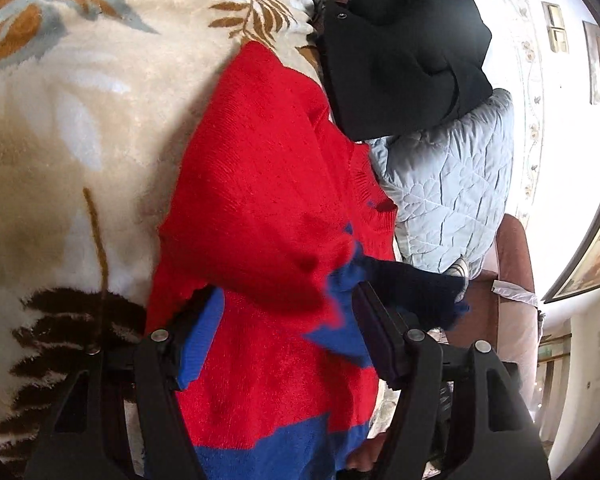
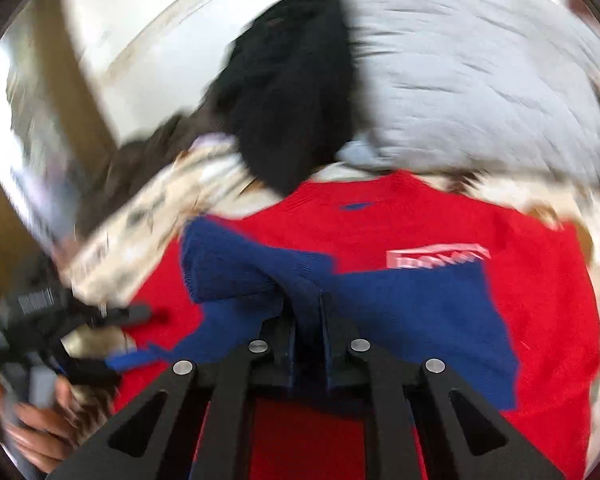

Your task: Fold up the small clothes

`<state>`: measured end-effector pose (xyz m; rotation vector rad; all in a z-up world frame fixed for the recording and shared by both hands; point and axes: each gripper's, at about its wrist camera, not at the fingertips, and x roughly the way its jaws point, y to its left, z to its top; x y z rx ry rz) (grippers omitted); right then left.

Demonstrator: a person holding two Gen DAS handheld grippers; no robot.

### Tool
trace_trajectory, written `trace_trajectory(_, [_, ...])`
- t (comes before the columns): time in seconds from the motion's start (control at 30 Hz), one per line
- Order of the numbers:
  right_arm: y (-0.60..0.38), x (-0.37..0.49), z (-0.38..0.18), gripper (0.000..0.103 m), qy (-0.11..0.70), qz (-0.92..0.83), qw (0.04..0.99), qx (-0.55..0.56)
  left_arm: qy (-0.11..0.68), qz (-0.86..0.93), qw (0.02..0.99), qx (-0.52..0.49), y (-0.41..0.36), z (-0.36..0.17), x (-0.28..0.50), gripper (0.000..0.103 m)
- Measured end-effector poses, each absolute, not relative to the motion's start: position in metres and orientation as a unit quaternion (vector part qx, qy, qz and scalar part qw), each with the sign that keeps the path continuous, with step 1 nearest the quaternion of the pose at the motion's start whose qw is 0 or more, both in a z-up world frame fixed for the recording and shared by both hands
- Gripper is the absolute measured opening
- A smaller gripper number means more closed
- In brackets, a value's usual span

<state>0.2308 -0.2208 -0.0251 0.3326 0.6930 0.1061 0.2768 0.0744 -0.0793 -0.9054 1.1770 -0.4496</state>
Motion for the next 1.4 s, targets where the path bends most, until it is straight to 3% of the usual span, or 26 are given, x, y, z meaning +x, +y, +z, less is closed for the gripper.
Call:
trace_trajectory(0.23, [-0.317,0.202,-0.067,0.007,0.353,-0.007,0.877,0.325,0.533,-0.193,0.733,-0.377,0.064,-0.073,0.277,0.066])
trace_trajectory(0.43, [-0.352,0.186,-0.089,0.027,0.316,-0.015,0.835,0.45,0.531,-0.185,0.748,-0.353,0.056,-0.069,0.277,0.066])
trace_trajectory(0.47, [-0.354,0.19,-0.091,0.025,0.314,-0.015,0.831,0.458,0.53,-0.185,0.751,-0.348,0.055,-0.068,0.277,0.064])
trace_trajectory(0.5, [-0.355,0.196,-0.09,0.019,0.323,-0.017,0.829,0.455,0.529,-0.184,0.754,-0.344,0.055,-0.067,0.277,0.064])
trace_trajectory(0.53, [-0.354,0.2,-0.087,0.006,0.329,-0.017,0.832,0.447,0.528,-0.186,0.755,-0.341,0.054,-0.066,0.277,0.064])
trace_trajectory(0.7, [-0.365,0.188,-0.052,0.005,0.271,-0.022,0.867,0.417,0.534,-0.184,0.755,-0.333,0.053,-0.071,0.281,0.064])
trace_trajectory(0.83, [-0.379,0.198,-0.089,0.005,0.378,-0.06,0.83,0.405,0.543,-0.185,0.761,-0.305,0.046,-0.066,0.277,0.062])
trace_trajectory(0.87, [-0.377,0.191,-0.083,0.014,0.368,-0.058,0.836,0.403,0.544,-0.19,0.758,-0.305,0.046,-0.062,0.273,0.062])
trace_trajectory(1.0, [-0.361,0.162,-0.053,0.014,0.328,-0.041,0.875,0.353,0.542,-0.166,0.787,-0.244,0.032,-0.051,0.261,0.062])
trace_trajectory(1.03, [-0.357,0.161,-0.057,0.017,0.347,-0.045,0.873,0.34,0.551,-0.159,0.786,-0.23,0.027,-0.054,0.262,0.062])
trace_trajectory(1.1, [-0.349,0.174,-0.089,0.012,0.456,-0.041,0.833,0.311,0.561,-0.151,0.789,-0.201,0.017,-0.057,0.258,0.062])
trace_trajectory(1.13, [-0.349,0.17,-0.088,0.01,0.446,-0.04,0.838,0.311,0.568,-0.151,0.789,-0.177,0.013,-0.049,0.252,0.062])
trace_trajectory(1.17, [-0.35,0.163,-0.081,0.02,0.44,-0.043,0.84,0.315,0.577,-0.164,0.782,-0.167,0.012,-0.043,0.245,0.062])
trace_trajectory(1.23, [-0.351,0.15,-0.069,0.02,0.447,-0.031,0.832,0.326,0.588,-0.191,0.77,-0.158,0.016,-0.03,0.227,0.062])
trace_trajectory(1.3, [-0.351,0.127,-0.057,0.028,0.454,-0.004,0.833,0.315,0.599,-0.2,0.764,-0.132,0.024,-0.019,0.206,0.062])
trace_trajectory(1.37, [-0.349,0.097,-0.051,0.05,0.471,0.009,0.833,0.292,0.609,-0.212,0.757,-0.108,0.035,-0.013,0.178,0.063])
trace_trajectory(1.4, [-0.349,0.081,-0.051,0.051,0.477,0.011,0.832,0.282,0.615,-0.215,0.752,-0.099,0.04,-0.013,0.163,0.064])
